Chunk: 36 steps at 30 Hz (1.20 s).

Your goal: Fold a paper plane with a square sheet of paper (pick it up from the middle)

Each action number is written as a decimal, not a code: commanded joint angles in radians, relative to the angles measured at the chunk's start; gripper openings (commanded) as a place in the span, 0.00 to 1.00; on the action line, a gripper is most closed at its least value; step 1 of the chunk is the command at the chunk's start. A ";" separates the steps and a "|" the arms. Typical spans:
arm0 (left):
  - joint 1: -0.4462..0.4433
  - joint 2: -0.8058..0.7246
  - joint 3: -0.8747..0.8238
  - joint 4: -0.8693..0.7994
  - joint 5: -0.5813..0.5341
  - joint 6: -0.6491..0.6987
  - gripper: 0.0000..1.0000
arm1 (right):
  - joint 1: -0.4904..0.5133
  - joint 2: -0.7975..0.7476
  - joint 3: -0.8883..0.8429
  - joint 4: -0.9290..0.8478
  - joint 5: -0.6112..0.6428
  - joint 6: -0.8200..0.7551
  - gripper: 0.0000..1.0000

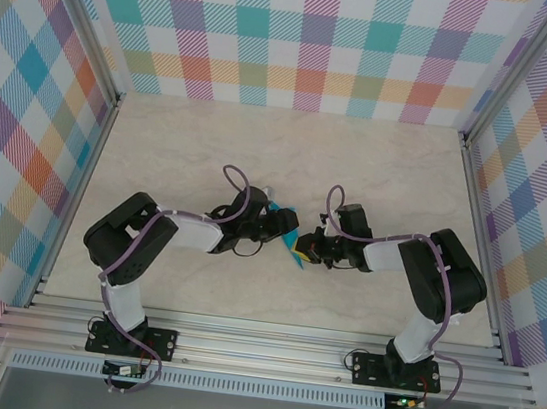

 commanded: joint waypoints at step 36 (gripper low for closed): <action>-0.013 0.053 0.049 0.042 0.023 -0.010 0.55 | 0.238 -0.237 -0.038 -0.139 0.613 -0.731 0.47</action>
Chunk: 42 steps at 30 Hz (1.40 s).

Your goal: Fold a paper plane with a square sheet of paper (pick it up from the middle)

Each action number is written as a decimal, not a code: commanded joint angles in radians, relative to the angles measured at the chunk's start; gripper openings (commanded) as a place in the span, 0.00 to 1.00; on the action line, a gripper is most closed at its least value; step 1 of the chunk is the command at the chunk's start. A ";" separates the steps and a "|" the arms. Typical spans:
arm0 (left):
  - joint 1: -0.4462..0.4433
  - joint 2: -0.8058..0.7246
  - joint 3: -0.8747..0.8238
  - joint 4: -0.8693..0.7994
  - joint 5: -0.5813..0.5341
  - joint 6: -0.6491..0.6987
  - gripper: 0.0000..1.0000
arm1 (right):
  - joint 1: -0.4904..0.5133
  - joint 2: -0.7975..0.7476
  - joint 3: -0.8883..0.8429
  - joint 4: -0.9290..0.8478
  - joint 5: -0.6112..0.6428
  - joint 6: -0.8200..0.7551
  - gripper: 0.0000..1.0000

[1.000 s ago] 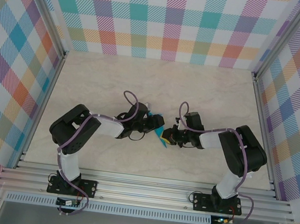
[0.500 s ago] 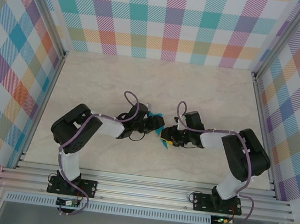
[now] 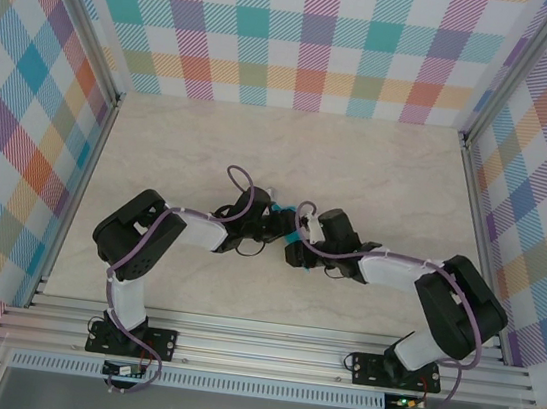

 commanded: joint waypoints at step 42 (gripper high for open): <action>-0.012 -0.003 0.039 0.014 0.009 -0.024 0.54 | 0.110 0.107 -0.073 0.286 0.319 -0.305 0.28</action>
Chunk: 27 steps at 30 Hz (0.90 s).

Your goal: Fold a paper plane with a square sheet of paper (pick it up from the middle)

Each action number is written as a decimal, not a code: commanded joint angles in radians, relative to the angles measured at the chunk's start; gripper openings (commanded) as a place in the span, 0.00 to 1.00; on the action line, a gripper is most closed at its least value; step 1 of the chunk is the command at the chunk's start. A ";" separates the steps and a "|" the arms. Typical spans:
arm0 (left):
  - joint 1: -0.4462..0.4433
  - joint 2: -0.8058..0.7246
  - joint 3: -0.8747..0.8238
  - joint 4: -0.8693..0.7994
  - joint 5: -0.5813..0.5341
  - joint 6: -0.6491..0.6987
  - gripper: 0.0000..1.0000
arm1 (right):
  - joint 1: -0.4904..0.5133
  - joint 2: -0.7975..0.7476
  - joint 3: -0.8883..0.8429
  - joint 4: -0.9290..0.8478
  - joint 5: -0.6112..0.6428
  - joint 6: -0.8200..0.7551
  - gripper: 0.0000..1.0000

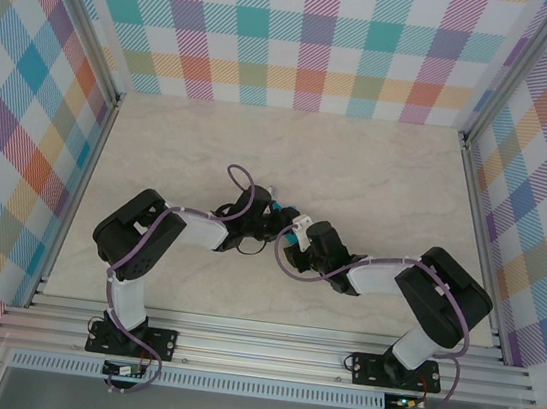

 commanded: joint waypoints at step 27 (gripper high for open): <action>0.014 -0.330 -0.081 -0.224 -0.121 0.087 0.66 | -0.078 -0.029 0.053 -0.150 -0.315 0.256 0.00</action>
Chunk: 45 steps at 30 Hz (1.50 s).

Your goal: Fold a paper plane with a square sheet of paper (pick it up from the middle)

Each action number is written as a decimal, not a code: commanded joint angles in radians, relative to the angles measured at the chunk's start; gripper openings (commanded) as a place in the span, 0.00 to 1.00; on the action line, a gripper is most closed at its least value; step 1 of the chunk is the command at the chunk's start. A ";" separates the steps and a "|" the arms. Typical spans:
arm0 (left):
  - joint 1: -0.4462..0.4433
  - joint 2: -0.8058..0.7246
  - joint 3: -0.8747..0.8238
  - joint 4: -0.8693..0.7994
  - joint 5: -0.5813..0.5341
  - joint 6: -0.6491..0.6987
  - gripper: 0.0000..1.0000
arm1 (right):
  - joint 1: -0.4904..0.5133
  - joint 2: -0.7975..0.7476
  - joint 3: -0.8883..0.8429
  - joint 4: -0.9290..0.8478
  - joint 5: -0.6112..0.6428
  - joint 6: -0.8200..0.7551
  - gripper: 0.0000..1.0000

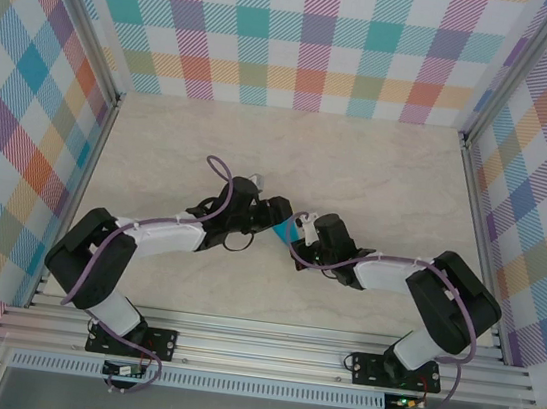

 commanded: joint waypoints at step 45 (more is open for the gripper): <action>-0.045 0.087 -0.056 0.078 0.039 0.011 0.60 | -0.221 0.219 -0.035 0.311 -0.527 0.669 0.00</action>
